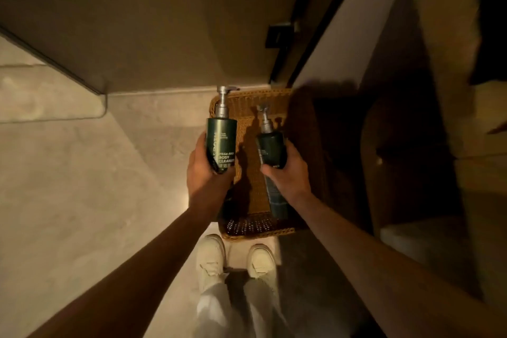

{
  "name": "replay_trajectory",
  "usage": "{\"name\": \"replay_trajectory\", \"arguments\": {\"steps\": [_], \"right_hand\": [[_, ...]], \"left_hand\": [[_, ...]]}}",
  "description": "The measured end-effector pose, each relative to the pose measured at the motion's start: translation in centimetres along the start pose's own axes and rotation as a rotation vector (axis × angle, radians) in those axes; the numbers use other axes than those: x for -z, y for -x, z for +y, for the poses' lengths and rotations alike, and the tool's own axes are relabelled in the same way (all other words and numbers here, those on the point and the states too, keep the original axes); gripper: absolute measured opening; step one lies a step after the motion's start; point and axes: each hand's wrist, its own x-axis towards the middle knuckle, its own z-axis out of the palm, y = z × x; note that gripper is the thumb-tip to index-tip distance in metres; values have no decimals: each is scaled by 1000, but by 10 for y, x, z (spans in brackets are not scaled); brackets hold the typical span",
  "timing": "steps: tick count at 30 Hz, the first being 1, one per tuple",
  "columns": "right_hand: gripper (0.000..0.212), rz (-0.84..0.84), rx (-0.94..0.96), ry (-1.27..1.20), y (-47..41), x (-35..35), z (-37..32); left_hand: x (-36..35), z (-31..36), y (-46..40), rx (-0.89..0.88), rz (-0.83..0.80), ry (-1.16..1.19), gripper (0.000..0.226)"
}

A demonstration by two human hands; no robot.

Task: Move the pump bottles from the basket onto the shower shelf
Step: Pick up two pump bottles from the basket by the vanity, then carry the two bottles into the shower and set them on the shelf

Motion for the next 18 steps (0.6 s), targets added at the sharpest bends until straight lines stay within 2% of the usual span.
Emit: {"name": "replay_trajectory", "arguments": {"steps": [8,14,16,18], "right_hand": [[57,-170,185,-36,161,49,-181],[51,-338,518,83,268,47,-296],[53,-394,656,154,298,34,-324],[62,-488,687,209,317,13,-353]], "left_hand": [[168,125,151,108,244,60,86],[299,178,257,99,472,190,86],[336,185,291,129,569,214,86],[372,189,316,141,642,235,85]]}}
